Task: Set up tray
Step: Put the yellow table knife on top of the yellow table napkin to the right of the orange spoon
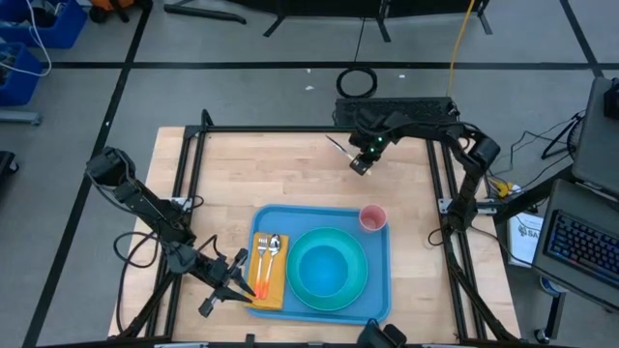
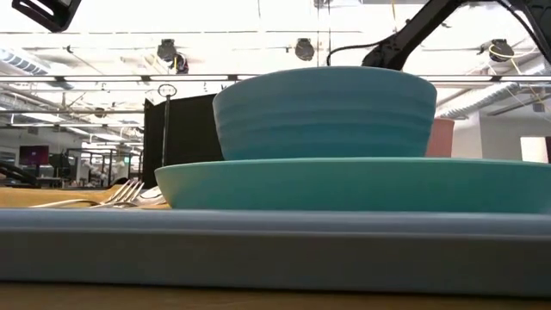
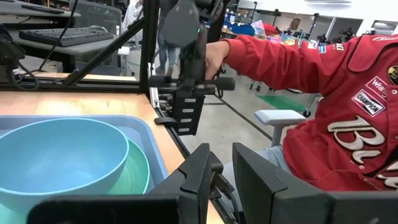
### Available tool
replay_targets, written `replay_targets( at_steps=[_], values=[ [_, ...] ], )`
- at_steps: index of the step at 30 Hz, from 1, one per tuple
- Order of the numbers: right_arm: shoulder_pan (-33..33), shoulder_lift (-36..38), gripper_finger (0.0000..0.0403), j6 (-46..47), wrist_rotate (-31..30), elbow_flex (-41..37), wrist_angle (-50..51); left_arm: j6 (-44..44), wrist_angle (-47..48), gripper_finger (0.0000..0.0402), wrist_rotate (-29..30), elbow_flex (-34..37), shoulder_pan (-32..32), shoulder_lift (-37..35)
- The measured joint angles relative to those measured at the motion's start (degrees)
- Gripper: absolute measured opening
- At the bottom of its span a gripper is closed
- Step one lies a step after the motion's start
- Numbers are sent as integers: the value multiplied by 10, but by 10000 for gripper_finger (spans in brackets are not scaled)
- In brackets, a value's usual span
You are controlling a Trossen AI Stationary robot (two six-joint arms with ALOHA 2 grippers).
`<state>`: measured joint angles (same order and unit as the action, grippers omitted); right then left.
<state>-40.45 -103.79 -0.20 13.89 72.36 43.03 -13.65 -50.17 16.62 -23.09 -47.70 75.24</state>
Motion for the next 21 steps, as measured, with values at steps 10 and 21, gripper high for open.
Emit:
replay_targets(
  at_steps=[10,21],
  values=[
    [24,81,55,16,1,0,-24,0,4,72,0,0,0,0],
    [132,151,55,45,52,-4,-159,0,6,72,0,0,0,0]
  ],
)
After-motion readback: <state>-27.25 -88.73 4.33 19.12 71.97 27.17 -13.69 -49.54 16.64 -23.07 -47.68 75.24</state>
